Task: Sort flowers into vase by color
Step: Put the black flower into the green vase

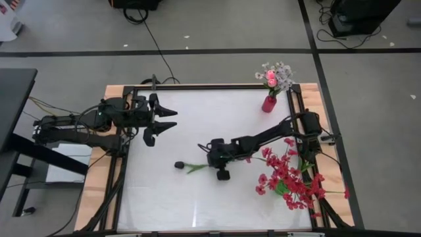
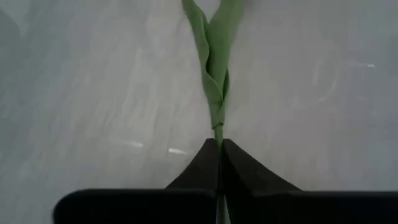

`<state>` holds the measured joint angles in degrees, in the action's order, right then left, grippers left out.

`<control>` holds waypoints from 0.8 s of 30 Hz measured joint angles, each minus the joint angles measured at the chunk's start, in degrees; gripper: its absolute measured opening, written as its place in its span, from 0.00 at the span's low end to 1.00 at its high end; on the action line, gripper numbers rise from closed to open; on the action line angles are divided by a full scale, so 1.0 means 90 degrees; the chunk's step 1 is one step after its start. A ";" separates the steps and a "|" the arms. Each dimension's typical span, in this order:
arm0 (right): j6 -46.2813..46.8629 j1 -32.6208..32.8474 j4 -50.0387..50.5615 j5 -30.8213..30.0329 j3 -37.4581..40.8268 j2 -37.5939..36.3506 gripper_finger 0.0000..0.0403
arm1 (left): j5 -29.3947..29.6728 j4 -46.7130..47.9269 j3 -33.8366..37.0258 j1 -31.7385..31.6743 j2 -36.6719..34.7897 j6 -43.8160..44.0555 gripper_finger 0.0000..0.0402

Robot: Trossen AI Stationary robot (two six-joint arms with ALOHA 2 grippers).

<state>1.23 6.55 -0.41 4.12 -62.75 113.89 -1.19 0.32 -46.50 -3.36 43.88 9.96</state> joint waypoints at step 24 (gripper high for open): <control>0.1763 -0.1380 -0.3472 -0.0779 -0.0035 -0.3128 0.02 | 0.1010 -0.0762 -0.0007 -0.0002 0.0317 0.0835 0.52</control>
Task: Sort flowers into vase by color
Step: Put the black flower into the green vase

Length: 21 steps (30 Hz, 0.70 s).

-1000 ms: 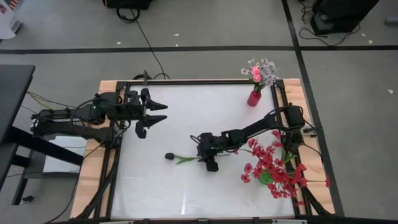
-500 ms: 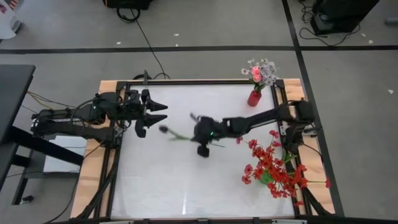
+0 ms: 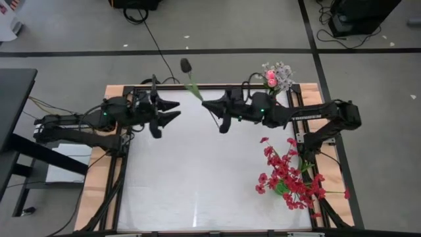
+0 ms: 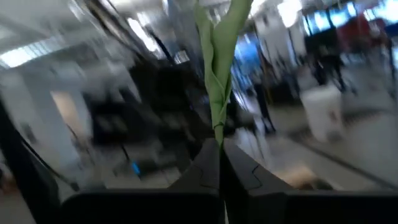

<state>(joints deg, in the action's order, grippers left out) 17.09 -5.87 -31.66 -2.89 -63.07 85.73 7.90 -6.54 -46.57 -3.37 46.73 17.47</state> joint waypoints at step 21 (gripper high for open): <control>0.0140 0.0012 -0.1334 0.0186 0.0000 0.0058 0.01 | -0.0710 -0.4312 -0.0111 0.0002 0.3222 -0.0286 0.43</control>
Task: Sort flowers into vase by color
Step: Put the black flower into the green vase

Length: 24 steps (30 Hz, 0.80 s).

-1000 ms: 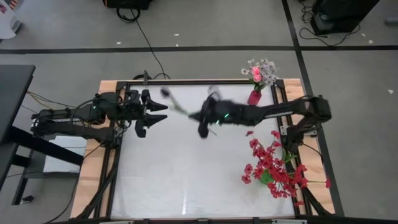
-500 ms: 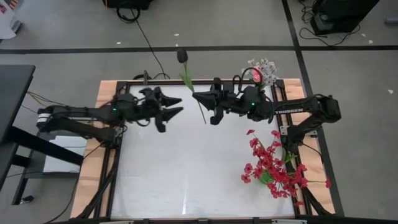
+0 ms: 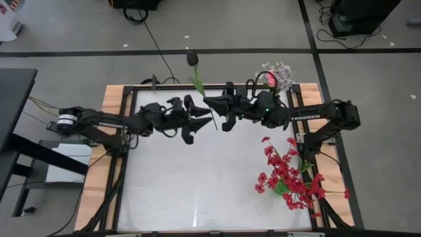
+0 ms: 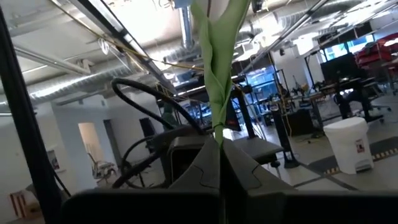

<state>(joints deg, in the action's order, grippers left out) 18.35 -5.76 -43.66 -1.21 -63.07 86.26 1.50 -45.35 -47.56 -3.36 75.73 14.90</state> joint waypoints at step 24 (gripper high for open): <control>0.0760 -0.0339 0.1735 0.1924 -0.0201 -0.0223 0.38 | -0.0491 0.2301 -0.0392 -0.0056 -0.0121 -0.0129 0.01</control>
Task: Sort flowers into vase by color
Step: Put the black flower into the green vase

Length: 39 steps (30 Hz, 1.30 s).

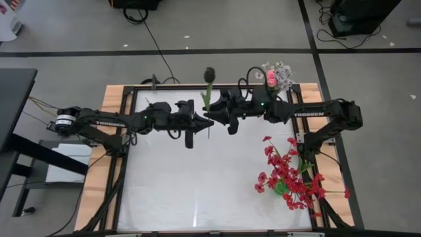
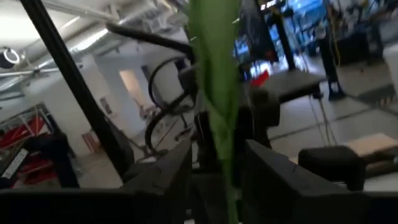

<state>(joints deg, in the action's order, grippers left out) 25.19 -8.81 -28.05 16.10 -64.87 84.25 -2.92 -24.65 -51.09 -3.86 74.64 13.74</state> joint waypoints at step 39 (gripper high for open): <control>-0.1657 -0.0001 0.6039 -0.2438 -0.0054 -0.3787 0.04 | 0.0032 0.3891 0.0005 -0.0255 -0.3121 -0.0155 0.42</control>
<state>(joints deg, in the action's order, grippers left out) 10.28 -8.82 26.30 -5.84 -65.36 50.17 -2.63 10.37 -51.05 -6.16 46.56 12.34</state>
